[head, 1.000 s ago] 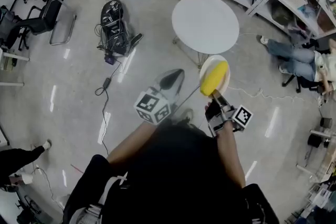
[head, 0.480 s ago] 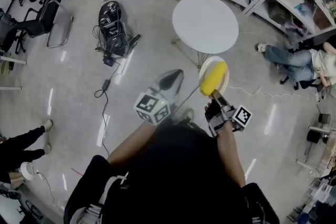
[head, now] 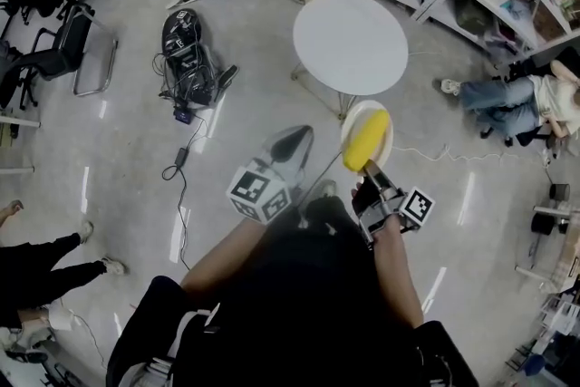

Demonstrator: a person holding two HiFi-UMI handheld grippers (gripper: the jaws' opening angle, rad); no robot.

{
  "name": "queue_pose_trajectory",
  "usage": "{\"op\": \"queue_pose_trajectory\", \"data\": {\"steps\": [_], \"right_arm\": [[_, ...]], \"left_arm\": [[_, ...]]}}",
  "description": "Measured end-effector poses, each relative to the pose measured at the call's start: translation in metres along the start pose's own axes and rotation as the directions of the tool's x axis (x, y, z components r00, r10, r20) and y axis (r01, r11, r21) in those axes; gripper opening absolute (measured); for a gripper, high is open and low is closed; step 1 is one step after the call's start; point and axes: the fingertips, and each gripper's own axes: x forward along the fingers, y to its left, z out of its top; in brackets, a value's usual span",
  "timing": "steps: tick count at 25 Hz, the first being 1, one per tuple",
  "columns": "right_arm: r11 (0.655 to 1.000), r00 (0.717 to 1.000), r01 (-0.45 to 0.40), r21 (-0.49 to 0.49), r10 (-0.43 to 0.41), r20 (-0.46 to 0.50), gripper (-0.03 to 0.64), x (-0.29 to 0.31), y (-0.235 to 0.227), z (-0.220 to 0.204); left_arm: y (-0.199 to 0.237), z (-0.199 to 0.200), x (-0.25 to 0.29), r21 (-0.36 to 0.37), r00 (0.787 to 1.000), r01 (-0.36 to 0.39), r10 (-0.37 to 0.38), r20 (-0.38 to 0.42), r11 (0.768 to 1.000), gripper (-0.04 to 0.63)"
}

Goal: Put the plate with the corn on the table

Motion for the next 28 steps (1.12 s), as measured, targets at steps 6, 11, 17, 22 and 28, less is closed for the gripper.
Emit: {"op": "queue_pose_trajectory", "data": {"steps": [6, 11, 17, 22, 28], "right_arm": [[1.000, 1.000, 0.008, -0.008, -0.009, -0.016, 0.048, 0.002, 0.000, 0.021], [1.000, 0.999, 0.001, -0.022, -0.001, -0.033, 0.048, 0.013, -0.003, 0.042], [0.999, 0.998, -0.012, -0.038, 0.010, -0.060, 0.048, 0.024, 0.003, 0.079], [0.999, 0.996, -0.010, -0.041, 0.006, -0.085, 0.048, 0.034, -0.001, 0.108], [0.998, 0.993, -0.008, -0.063, 0.000, -0.121, 0.048, 0.045, -0.003, 0.134]], "left_arm": [[0.000, -0.002, 0.022, -0.013, 1.000, -0.007, 0.007, 0.007, 1.000, 0.006], [0.007, -0.004, 0.042, 0.000, 0.999, -0.029, 0.029, 0.017, 1.000, 0.006], [0.010, 0.001, 0.076, 0.008, 0.998, -0.060, 0.060, 0.010, 0.998, 0.006], [0.015, -0.005, 0.104, 0.002, 0.995, -0.102, 0.102, 0.010, 0.995, 0.005], [0.017, -0.004, 0.127, 0.000, 0.991, -0.136, 0.136, 0.016, 0.991, 0.005]]}}
